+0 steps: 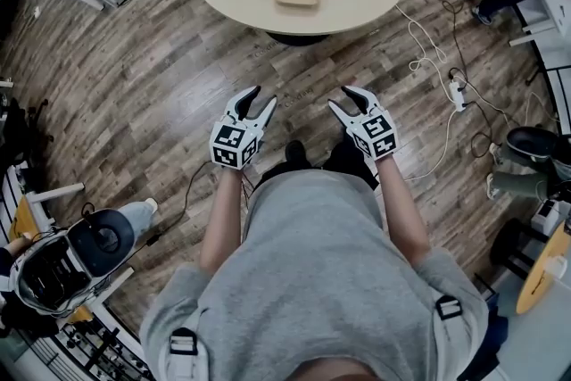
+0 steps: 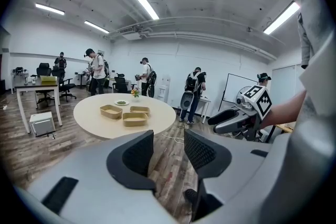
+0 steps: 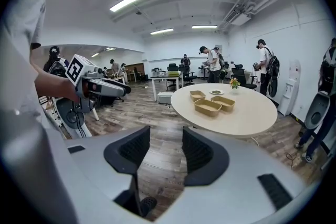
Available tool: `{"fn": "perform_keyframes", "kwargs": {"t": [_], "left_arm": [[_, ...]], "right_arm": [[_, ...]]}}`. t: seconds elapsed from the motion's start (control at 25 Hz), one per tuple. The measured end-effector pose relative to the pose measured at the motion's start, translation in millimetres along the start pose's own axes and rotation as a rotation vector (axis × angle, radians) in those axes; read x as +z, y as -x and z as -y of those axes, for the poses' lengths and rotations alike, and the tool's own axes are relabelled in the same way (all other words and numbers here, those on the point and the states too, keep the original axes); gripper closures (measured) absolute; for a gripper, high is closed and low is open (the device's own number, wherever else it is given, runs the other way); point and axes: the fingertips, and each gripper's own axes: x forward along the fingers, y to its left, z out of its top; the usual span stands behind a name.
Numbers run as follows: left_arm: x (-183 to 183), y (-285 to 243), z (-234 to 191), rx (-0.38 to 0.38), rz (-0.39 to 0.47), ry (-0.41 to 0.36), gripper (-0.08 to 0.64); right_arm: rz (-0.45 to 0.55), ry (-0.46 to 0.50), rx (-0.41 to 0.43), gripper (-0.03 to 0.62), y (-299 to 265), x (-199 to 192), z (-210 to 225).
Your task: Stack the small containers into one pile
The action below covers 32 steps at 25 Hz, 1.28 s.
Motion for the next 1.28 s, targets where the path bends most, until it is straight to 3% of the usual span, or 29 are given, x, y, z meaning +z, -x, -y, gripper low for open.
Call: {"fn": "perform_keyframes", "kwargs": {"t": [0.36,0.64,1.28], "left_arm": [[-1,-17,4,-0.023,-0.025,-0.010,0.347],[6,-28,-9,-0.015,-0.029,-0.004,0.348],[29,-67,-37,0.028,-0.049,0.027,0.348]], "right_arm": [[-0.015,-0.064,-0.040,0.390,9,-21,20],[0.004,-0.073,-0.061,0.393,2,-7,43],[-0.013,-0.087,-0.005,0.408,-32,12,86]]}}
